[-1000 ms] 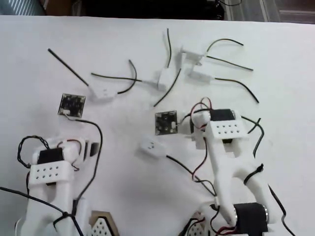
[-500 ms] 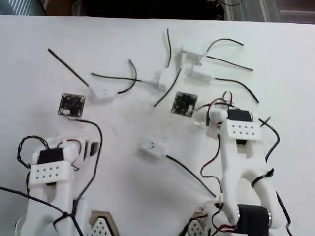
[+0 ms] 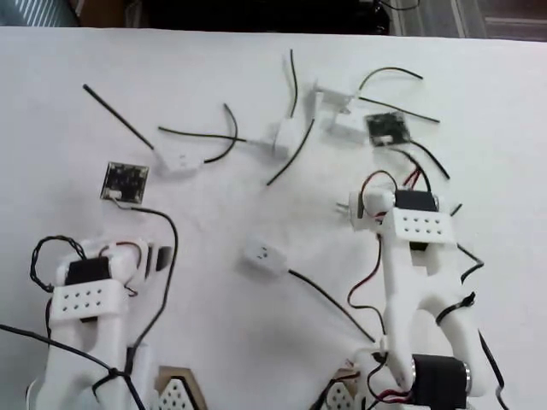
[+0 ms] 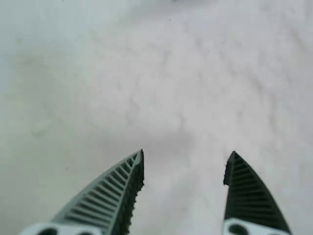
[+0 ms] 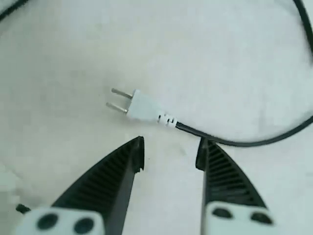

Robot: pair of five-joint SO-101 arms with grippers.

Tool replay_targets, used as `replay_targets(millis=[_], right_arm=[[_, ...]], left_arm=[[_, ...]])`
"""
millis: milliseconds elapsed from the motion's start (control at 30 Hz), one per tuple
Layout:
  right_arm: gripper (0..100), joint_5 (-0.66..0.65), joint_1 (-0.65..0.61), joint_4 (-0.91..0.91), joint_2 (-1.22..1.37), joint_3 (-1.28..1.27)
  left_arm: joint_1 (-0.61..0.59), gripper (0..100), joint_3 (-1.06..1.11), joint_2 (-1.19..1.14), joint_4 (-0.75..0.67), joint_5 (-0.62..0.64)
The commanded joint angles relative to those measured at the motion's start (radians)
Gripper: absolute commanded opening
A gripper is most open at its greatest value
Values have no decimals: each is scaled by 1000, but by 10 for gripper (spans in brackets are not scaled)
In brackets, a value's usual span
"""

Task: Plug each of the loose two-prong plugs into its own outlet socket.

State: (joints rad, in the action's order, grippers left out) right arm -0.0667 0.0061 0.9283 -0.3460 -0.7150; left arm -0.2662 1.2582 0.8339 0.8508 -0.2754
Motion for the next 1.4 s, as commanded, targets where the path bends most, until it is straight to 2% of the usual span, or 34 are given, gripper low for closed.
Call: replay_targets(millis=[0, 167, 500, 1100, 1367], right_arm=[[166, 304, -13, -7, 25, 49], [166, 509, -10, -4, 179, 143], [166, 726, -35, 145, 424, 348], [167, 767, -35, 153, 665, 562], [167, 763, -36, 283, 567, 612]], left_arm=[[-5, 268, -3, 25, -20, -11], [-5, 268, -3, 25, -18, -11], [-5, 268, -3, 25, -18, -11], [-5, 268, -3, 25, -17, -11], [-5, 268, -2, 25, -17, -12]])
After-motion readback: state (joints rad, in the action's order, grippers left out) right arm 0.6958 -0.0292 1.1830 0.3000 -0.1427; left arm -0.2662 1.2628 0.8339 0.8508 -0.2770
